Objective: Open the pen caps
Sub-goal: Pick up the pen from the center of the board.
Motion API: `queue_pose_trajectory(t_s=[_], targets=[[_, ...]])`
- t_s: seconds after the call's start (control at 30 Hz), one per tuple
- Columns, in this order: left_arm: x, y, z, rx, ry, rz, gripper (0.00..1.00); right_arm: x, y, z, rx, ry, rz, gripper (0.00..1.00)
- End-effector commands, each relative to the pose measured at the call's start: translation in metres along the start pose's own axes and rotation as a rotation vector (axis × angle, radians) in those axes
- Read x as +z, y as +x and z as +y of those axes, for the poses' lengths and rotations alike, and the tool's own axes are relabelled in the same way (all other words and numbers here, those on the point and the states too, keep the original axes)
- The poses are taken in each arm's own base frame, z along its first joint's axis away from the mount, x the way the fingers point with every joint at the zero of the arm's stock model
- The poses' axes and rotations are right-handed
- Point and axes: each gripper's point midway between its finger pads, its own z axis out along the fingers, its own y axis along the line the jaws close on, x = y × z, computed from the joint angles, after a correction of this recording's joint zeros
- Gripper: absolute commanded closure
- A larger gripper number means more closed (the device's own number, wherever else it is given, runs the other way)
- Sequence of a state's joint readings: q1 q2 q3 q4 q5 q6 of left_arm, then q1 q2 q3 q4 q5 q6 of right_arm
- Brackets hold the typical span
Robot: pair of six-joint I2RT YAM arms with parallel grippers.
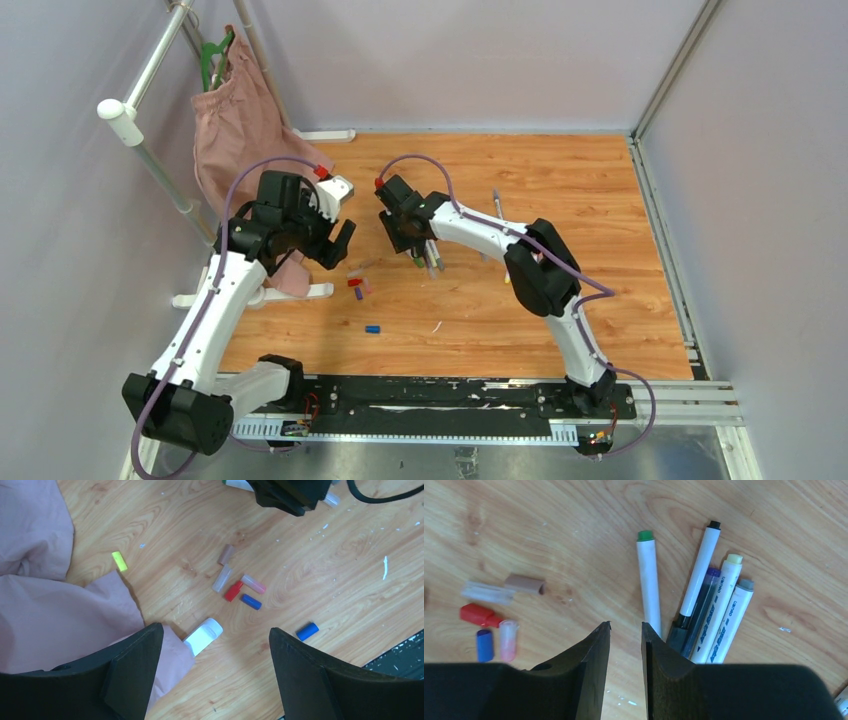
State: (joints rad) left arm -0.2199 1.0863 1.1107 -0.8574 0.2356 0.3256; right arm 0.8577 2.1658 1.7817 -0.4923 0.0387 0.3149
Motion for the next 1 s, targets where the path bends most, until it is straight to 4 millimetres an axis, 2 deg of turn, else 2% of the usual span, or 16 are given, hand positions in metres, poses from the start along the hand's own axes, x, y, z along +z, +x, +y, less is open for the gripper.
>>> queue_pose_trajectory(t_s=[0.0,0.3,0.6,0.73,0.8,0.87,0.97], targets=[[0.000,0.005,-0.012,0.023,0.073,0.008,0.17,0.004,0.006,-0.016,-0.069,0.085,0.034,0.66],[-0.002,0.008,-0.023,0.041,0.129,0.004,0.17,0.022,0.013,-0.023,-0.112,0.116,0.061,0.62],[-0.008,0.007,-0.023,0.058,0.119,-0.011,0.16,0.037,0.024,-0.022,-0.120,0.116,0.100,0.63],[-0.009,0.006,-0.026,0.054,0.131,-0.020,0.15,0.043,0.028,-0.015,-0.140,0.113,0.111,0.74],[-0.009,0.007,-0.028,0.044,0.140,-0.019,0.11,0.041,0.025,-0.009,-0.141,0.104,0.106,0.87],[-0.009,0.007,-0.028,0.038,0.140,-0.019,0.05,0.031,0.012,-0.002,-0.100,0.085,0.074,0.99],[-0.008,0.007,-0.027,0.031,0.136,-0.017,0.00,0.000,-0.022,0.011,-0.025,0.037,-0.028,1.00]])
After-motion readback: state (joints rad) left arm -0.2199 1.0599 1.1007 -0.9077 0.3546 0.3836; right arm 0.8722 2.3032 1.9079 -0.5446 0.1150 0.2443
